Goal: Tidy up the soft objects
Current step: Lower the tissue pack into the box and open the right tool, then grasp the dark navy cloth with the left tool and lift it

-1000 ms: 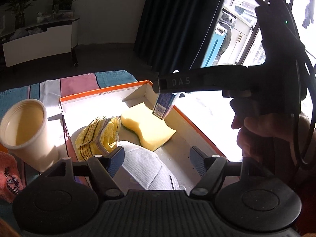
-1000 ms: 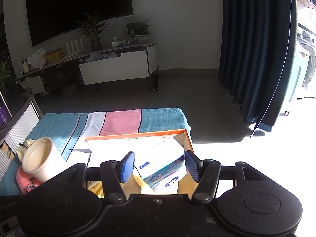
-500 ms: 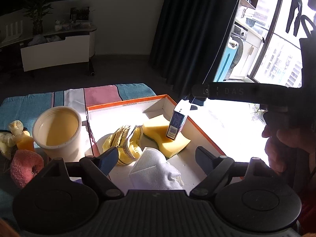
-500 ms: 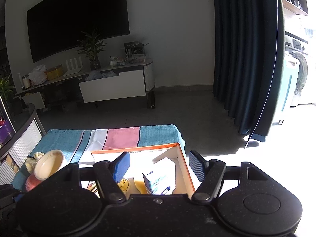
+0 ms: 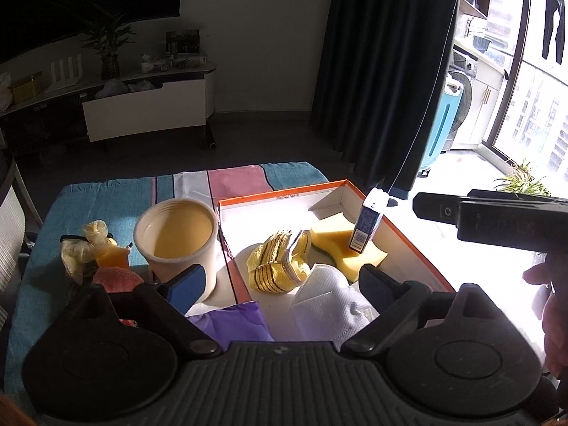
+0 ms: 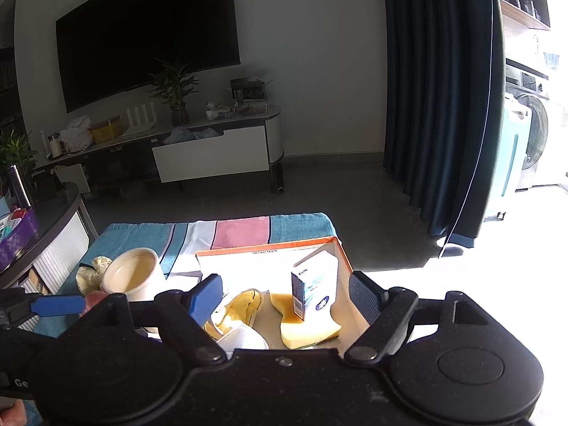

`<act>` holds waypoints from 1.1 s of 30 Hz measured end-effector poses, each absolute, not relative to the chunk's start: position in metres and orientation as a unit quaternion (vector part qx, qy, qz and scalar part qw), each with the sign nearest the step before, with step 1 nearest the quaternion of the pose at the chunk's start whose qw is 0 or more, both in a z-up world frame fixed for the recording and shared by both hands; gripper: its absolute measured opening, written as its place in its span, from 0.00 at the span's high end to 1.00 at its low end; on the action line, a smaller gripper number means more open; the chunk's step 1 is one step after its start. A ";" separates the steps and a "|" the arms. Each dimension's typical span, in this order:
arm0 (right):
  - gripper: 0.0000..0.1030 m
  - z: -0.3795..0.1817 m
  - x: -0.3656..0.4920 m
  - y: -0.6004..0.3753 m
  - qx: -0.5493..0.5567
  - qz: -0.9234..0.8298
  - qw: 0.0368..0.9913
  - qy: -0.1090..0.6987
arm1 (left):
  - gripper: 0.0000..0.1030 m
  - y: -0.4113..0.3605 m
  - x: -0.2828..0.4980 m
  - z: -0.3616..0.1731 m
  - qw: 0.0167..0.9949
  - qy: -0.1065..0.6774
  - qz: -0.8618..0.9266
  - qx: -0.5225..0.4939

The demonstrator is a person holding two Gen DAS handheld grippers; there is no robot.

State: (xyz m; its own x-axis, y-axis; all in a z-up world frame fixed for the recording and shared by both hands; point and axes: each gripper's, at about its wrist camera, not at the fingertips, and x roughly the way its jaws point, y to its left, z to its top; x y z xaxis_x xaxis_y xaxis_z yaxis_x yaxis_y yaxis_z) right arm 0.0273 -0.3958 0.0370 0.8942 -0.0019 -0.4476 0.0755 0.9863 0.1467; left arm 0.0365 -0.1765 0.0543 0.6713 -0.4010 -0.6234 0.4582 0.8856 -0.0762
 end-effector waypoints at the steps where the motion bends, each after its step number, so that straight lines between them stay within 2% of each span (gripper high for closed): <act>1: 0.11 0.038 0.026 -0.392 0.077 -0.026 0.970 0.228 | 0.05 -0.174 0.035 0.055 0.916 0.329 -0.223 0.049; 3: 0.10 0.039 0.022 -0.383 0.068 -0.029 0.972 0.224 | 0.00 -0.169 0.033 0.058 0.923 0.321 -0.204 0.055; 11: 0.10 0.036 0.017 -0.335 0.031 -0.013 0.973 0.227 | 0.00 -0.142 0.030 0.068 0.937 0.315 -0.139 0.060; 33: 0.10 0.026 0.029 -0.253 0.054 0.098 0.957 0.269 | 0.00 -0.060 0.030 0.058 0.935 0.351 -0.039 0.027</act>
State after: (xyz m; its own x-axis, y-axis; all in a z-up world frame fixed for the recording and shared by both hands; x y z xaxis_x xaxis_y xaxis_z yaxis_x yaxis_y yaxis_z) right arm 0.0294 -0.2530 0.0264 0.8360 0.2169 -0.5040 -0.1585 0.9748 0.1568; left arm 0.0299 -0.0595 0.0576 0.7512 -0.0537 -0.6578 0.0910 0.9956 0.0227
